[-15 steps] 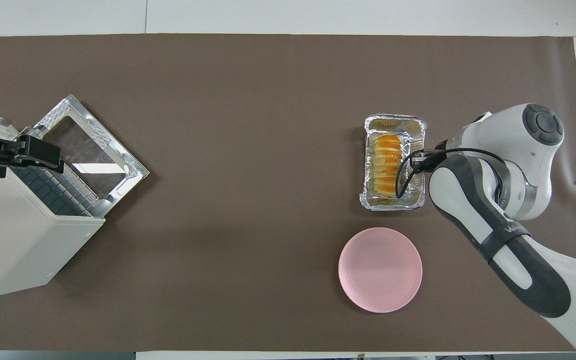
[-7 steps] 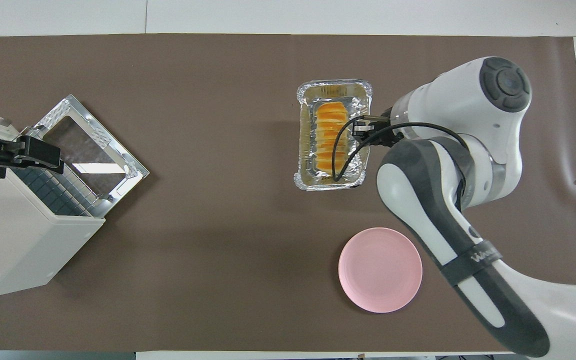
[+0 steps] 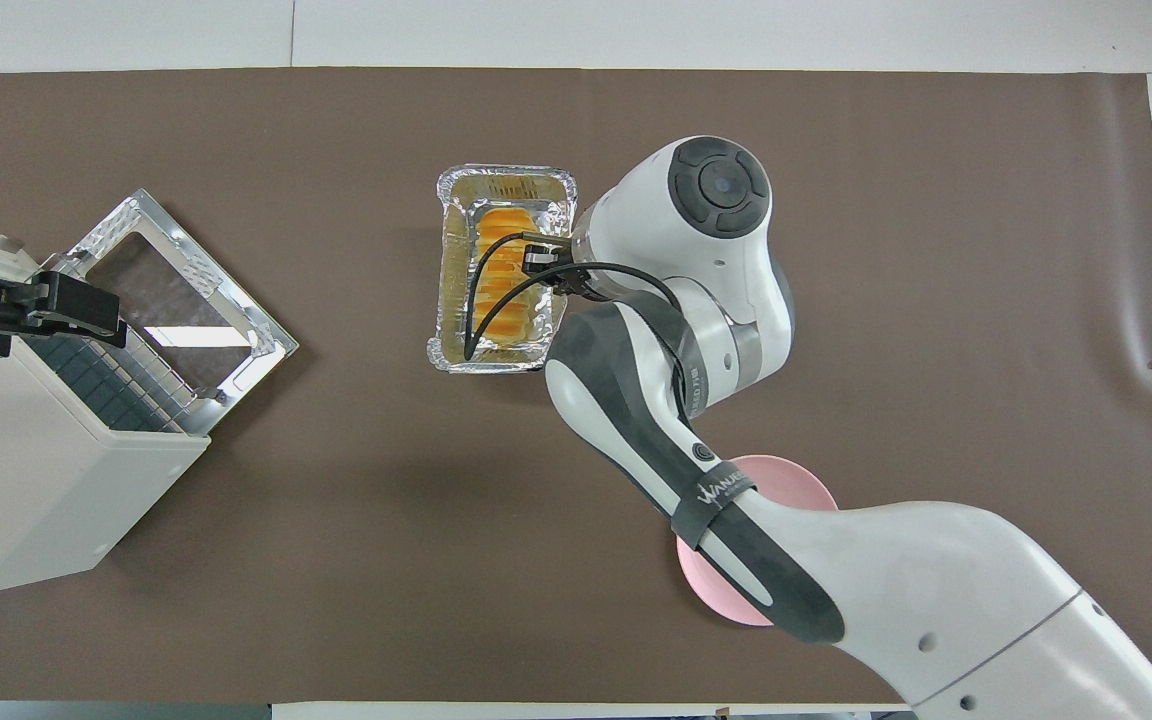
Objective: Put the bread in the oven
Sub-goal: 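Carry the foil tray with the right gripper toward the left gripper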
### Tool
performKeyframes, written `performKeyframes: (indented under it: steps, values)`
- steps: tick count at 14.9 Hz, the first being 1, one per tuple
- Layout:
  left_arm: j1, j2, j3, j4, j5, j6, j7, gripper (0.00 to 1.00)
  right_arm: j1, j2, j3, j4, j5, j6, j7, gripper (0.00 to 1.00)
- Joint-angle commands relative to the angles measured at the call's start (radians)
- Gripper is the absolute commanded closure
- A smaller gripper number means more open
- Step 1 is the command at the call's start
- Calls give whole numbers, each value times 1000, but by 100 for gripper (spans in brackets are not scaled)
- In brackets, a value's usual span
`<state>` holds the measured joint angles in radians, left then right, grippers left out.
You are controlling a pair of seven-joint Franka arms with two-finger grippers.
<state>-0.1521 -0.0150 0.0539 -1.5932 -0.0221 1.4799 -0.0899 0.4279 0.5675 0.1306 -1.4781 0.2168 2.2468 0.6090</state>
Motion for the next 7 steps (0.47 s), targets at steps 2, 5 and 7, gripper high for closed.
performKeyframes:
  steps: [2, 5, 7]
  values:
    - [-1, -26, 6, -30, 10, 8, 2, 0, 64, 121, -2, 129, -5, 36, 113, 100]
    - [0, -28, 6, -34, 10, 14, 4, 0, 106, 161, -2, 150, -11, 89, 152, 100]
    - [0, -29, 6, -40, 10, 28, 5, 0, 109, 167, -2, 133, -27, 129, 152, 100]
